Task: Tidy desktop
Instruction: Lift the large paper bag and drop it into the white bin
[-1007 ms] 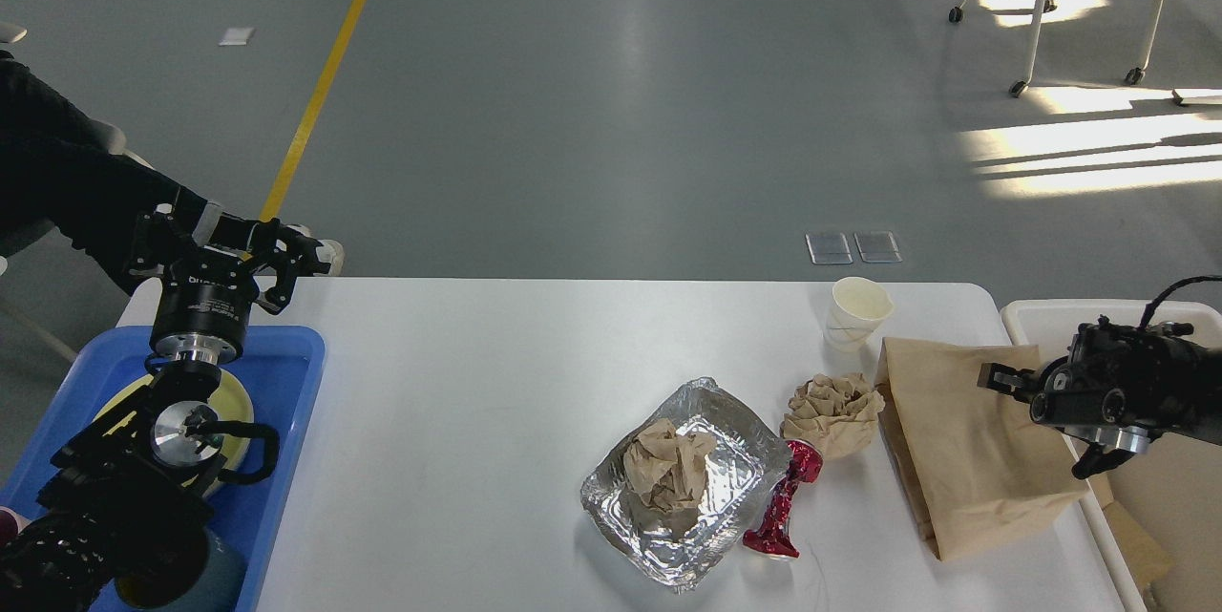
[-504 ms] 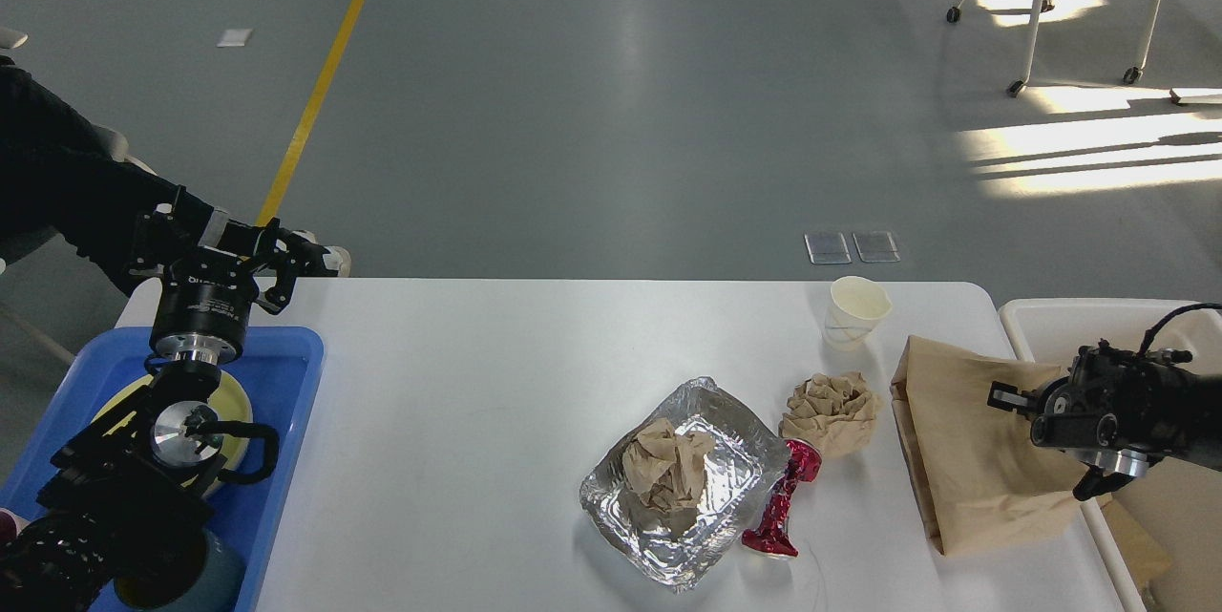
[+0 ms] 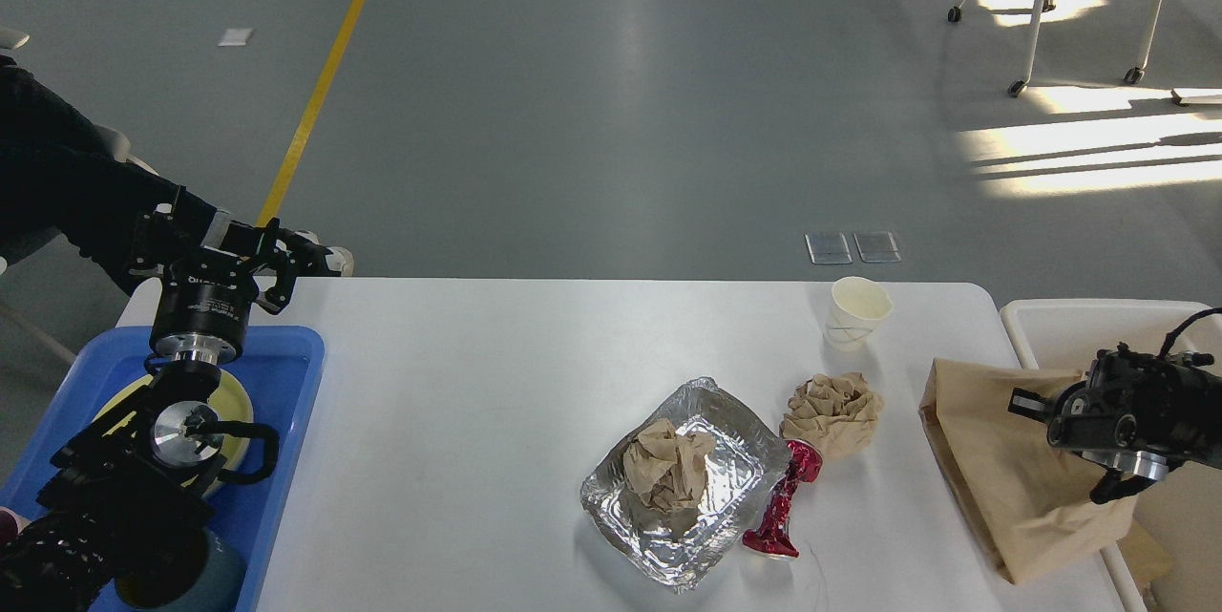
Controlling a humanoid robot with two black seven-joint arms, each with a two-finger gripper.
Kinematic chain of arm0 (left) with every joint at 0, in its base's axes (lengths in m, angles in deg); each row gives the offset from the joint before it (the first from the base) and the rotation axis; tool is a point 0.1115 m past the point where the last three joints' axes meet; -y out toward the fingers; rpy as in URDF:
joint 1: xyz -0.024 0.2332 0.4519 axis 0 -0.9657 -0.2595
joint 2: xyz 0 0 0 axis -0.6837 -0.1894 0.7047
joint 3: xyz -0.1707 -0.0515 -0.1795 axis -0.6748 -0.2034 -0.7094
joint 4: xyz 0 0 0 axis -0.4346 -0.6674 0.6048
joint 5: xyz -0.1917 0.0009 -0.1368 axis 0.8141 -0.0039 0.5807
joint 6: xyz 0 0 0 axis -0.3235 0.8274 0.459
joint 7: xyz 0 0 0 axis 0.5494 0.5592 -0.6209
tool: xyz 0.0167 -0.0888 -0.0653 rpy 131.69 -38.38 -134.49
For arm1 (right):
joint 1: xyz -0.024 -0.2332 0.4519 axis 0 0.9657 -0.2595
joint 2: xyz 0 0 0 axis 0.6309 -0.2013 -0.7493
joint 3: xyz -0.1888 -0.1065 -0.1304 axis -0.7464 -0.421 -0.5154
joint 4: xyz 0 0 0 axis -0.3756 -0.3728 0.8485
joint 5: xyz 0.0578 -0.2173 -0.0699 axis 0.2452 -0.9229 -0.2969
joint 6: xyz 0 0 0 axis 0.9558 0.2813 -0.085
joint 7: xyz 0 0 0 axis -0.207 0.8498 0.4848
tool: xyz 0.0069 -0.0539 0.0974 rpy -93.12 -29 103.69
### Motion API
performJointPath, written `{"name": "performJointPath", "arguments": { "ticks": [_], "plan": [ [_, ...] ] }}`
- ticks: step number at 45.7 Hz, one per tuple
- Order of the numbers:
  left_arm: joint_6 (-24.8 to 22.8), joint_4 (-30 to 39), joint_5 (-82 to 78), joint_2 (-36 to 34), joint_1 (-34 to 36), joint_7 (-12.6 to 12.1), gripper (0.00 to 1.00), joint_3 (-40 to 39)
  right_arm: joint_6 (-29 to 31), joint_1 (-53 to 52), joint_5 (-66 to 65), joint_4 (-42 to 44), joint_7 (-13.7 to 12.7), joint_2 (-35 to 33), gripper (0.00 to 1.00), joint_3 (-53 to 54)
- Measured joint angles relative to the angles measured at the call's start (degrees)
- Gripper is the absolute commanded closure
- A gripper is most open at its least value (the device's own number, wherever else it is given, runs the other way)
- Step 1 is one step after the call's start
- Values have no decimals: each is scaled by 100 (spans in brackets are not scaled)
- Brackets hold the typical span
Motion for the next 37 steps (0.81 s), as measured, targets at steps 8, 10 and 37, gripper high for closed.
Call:
{"name": "performJointPath", "arguments": {
  "ticks": [8, 10, 37],
  "plan": [
    [0, 0, -2, 0, 0, 0, 3, 0, 1, -495, -20, -375, 66, -415, 100, -15],
    [0, 0, -3, 0, 0, 0, 3, 0, 14, -669, -23, -491, 107, -554, 100, -20],
    [0, 0, -1, 0, 0, 0, 3, 0, 2441, -4733, -4, -1686, 614, -2304, 100, 255]
  ]
}}
